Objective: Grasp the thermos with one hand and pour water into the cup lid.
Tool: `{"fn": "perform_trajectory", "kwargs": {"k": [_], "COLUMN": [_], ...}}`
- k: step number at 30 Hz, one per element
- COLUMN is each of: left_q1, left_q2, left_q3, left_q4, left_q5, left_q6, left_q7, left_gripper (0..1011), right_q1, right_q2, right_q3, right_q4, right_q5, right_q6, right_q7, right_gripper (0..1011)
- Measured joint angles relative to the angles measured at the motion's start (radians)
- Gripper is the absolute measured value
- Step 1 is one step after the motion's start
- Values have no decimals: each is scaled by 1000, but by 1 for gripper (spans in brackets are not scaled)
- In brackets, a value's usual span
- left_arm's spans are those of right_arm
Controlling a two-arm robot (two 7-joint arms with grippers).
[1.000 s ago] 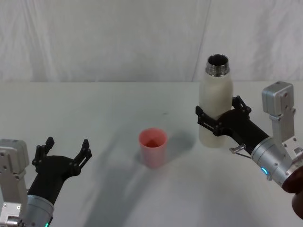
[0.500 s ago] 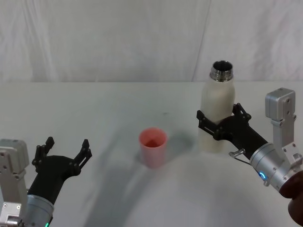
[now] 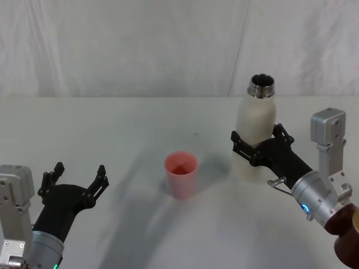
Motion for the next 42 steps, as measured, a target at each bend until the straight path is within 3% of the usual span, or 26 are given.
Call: {"fn": "perform_trajectory", "kwargs": {"k": [27, 42], "left_q1": [0, 0], "left_q2": [0, 0], "left_q3": [0, 0], "left_q4": [0, 0], "left_q5": [0, 0], "left_q6": [0, 0], "left_q7": [0, 0], "left_gripper": [1001, 1001], "right_q1": [25, 35], "right_q2": [-3, -2], "right_q3": [-27, -39], "right_q4": [42, 80], "right_q5": [6, -8], "right_q6": [-15, -56], "right_q7": [-3, 4], "right_gripper": [950, 950]}}
